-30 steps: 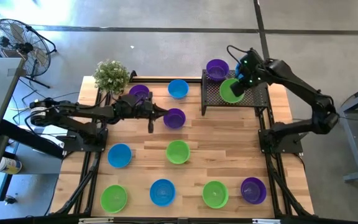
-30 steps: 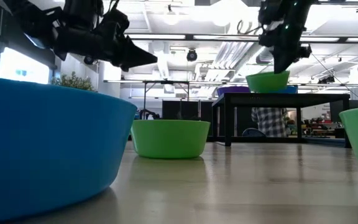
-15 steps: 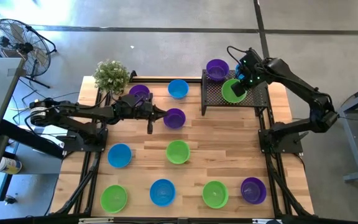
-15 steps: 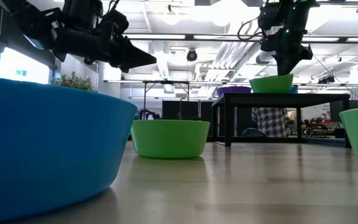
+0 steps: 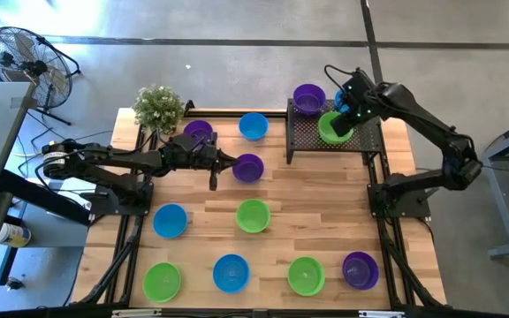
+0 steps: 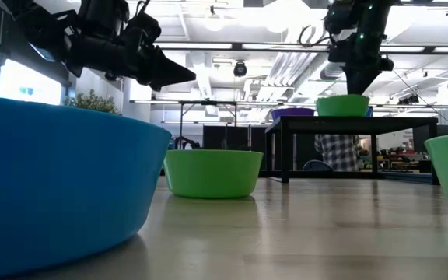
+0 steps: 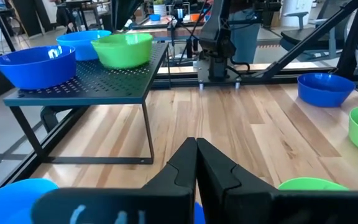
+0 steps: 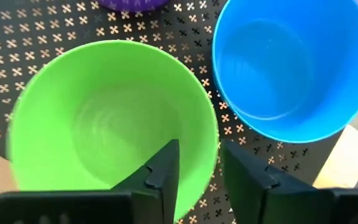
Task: Pick & Place Mini bowls
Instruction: Put the green bowl on the shelf, then stack the green bowl on the other green bowl on the shelf
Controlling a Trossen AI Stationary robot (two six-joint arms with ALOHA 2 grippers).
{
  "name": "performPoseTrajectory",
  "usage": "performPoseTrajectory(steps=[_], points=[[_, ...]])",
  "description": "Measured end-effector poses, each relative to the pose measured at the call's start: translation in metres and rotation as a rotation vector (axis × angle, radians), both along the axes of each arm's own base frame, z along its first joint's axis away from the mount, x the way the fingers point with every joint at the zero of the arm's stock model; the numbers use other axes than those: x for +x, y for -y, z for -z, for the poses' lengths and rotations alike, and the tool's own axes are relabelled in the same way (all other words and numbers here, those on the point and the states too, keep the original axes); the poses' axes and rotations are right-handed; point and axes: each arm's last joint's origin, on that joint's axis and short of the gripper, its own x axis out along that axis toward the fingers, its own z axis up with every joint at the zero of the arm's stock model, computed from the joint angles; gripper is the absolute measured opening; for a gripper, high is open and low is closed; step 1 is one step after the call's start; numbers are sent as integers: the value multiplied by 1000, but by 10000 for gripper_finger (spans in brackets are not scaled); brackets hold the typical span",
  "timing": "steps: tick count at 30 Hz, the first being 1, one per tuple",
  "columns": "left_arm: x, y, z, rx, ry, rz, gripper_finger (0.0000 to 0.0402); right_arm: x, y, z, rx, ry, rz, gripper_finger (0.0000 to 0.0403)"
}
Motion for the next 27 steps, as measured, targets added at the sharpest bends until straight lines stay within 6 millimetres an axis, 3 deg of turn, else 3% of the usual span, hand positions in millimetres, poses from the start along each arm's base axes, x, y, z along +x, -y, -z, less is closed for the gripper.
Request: performPoseTrajectory(steps=[7,16,20,27], points=[[0,0,4,3,-37,1,0,-12,-30,-27,-119,86,-40,104],[-1,0,5,0,-49,1,0,-11,-74,-62,-357,304,-202,33],[-1,0,5,-1,-49,1,0,0,-84,-68,-419,345,-270,4],[0,0,5,-2,-50,1,0,23,-96,-61,-469,407,-425,5]])
